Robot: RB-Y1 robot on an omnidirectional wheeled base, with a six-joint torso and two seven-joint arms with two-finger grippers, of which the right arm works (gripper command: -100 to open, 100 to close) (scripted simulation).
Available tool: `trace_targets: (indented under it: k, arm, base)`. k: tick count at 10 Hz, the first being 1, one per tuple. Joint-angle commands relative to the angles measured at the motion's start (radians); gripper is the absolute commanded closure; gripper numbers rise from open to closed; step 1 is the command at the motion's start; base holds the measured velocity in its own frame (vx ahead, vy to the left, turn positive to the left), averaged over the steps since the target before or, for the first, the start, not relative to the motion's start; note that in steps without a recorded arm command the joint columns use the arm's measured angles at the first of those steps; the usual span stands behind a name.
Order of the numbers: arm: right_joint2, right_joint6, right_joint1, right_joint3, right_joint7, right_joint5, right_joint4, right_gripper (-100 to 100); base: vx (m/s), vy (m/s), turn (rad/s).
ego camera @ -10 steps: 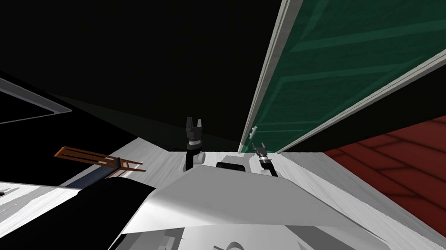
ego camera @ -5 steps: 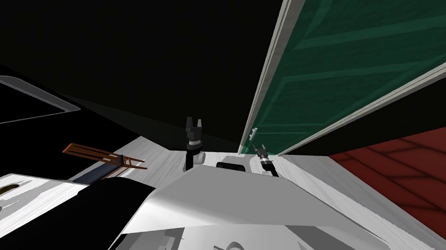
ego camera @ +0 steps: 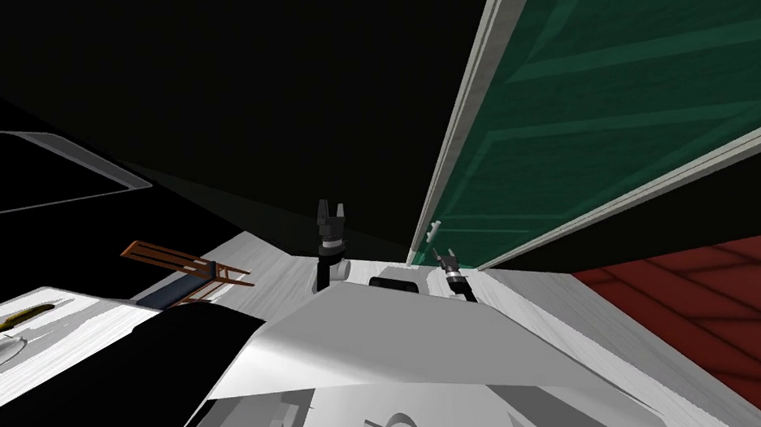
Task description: Pull the door open
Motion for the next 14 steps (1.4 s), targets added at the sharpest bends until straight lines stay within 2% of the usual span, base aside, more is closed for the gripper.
trace_targets:
  k: [1, 7, 8, 9, 14]
  arm:
    - [-0.008, -0.009, -0.001, -0.01, -0.008, -0.007, 0.013, -100]
    - [-0.038, -0.059, -0.007, -0.065, -0.037, -0.044, 0.099, -100]
    - [-0.033, -0.054, -0.002, -0.056, -0.034, -0.039, 0.091, -100]
    - [-0.033, -0.054, -0.002, -0.056, -0.034, -0.039, 0.091, 100]
    - [-0.033, -0.054, -0.002, -0.056, -0.034, -0.039, 0.091, 100]
  base:
    - [0.153, 0.0, 0.139]
    - [0.184, 0.031, 0.146]
    - [0.041, 0.015, -0.015]
    - [-0.023, 0.005, 0.008]
    - [-0.005, -0.006, -0.002]
